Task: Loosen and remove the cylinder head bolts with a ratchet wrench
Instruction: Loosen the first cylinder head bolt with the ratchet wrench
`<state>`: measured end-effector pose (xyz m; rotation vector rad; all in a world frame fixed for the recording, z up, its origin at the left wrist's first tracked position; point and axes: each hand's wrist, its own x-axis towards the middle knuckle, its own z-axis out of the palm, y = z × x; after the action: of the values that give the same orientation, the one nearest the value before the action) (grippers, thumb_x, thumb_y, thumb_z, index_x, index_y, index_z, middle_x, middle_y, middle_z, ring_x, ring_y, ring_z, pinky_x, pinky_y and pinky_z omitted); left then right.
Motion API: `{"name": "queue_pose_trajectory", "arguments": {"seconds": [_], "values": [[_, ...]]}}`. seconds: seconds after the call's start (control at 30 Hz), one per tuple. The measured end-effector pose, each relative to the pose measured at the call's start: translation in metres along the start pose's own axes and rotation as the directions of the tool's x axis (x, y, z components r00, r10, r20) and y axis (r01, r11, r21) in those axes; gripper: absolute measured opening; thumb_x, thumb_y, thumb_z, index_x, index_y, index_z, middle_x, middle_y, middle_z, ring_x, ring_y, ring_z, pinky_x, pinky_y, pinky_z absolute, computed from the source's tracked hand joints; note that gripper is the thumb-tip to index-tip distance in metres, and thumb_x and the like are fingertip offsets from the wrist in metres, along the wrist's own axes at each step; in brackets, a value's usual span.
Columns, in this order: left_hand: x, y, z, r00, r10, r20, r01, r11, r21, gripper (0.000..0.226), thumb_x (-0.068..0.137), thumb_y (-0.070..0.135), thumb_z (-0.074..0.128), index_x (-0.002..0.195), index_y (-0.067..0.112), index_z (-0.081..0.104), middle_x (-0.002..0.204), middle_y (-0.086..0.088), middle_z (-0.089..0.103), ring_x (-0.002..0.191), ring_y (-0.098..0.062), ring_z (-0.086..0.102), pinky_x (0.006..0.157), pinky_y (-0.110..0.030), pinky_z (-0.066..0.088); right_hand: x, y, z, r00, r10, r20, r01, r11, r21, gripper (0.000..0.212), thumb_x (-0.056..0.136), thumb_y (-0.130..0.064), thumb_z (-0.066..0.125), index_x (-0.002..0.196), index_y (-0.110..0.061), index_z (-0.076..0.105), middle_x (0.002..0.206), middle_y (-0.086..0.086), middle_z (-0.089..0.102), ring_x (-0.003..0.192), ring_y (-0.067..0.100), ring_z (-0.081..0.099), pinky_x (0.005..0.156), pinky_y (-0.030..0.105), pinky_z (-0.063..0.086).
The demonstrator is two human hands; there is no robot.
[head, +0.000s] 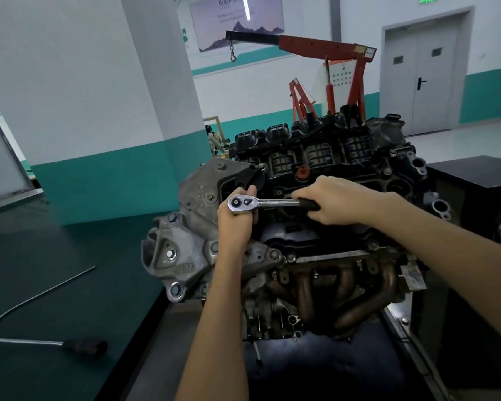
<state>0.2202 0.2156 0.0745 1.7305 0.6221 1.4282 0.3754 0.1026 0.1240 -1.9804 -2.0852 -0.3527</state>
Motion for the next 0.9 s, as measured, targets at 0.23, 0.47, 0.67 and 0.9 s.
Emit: {"name": "queue_pose_trajectory", "arguments": {"seconds": [0.23, 0.47, 0.67, 0.9], "values": [[0.006, -0.002, 0.004, 0.999, 0.002, -0.038, 0.001, 0.998, 0.063, 0.043, 0.100, 0.024, 0.052, 0.064, 0.012, 0.031, 0.059, -0.004, 0.027, 0.055, -0.012, 0.027, 0.053, -0.024, 0.027, -0.039, -0.067, 0.080, 0.966, 0.242, -0.089, -0.143, 0.790, 0.596, 0.011, 0.077, -0.008, 0.058, 0.084, -0.015, 0.053, 0.066, 0.006, 0.055, 0.056, 0.021, 0.052, 0.053, 0.032, 0.040], [0.008, -0.007, 0.002, 0.997, -0.013, -0.078, 0.022, 0.993, 0.120, 0.043, 0.098, 0.030, 0.053, 0.068, 0.002, 0.040, 0.065, -0.013, 0.036, 0.061, -0.021, 0.033, 0.059, -0.032, 0.032, -0.033, -0.130, 0.115, 0.916, 0.392, -0.079, -0.171, 0.561, 0.810, 0.022, 0.081, -0.006, 0.055, 0.098, -0.020, 0.055, 0.068, -0.007, 0.053, 0.053, 0.000, 0.051, 0.051, 0.011, 0.039], [0.006, -0.006, -0.001, 1.000, -0.017, -0.017, 0.018, 0.996, 0.092, 0.039, 0.094, 0.025, 0.061, 0.067, 0.003, 0.045, 0.062, -0.008, 0.041, 0.057, -0.011, 0.037, 0.054, -0.019, 0.034, -0.025, -0.024, 0.039, 0.996, 0.084, 0.007, -0.081, 0.925, 0.372, 0.013, 0.079, -0.006, 0.061, 0.082, -0.017, 0.056, 0.063, -0.005, 0.051, 0.053, 0.015, 0.053, 0.050, 0.024, 0.040], [0.009, -0.001, 0.002, 0.999, -0.049, -0.017, 0.051, 0.995, 0.089, 0.043, 0.100, 0.022, 0.051, 0.061, 0.016, 0.032, 0.059, 0.001, 0.031, 0.053, -0.007, 0.029, 0.051, -0.021, 0.027, 0.000, -0.002, 0.007, 0.999, 0.013, -0.052, -0.013, 1.000, -0.007, 0.017, 0.081, -0.018, 0.060, 0.094, -0.029, 0.057, 0.064, -0.013, 0.042, 0.067, 0.020, 0.057, 0.053, 0.026, 0.036]]}}
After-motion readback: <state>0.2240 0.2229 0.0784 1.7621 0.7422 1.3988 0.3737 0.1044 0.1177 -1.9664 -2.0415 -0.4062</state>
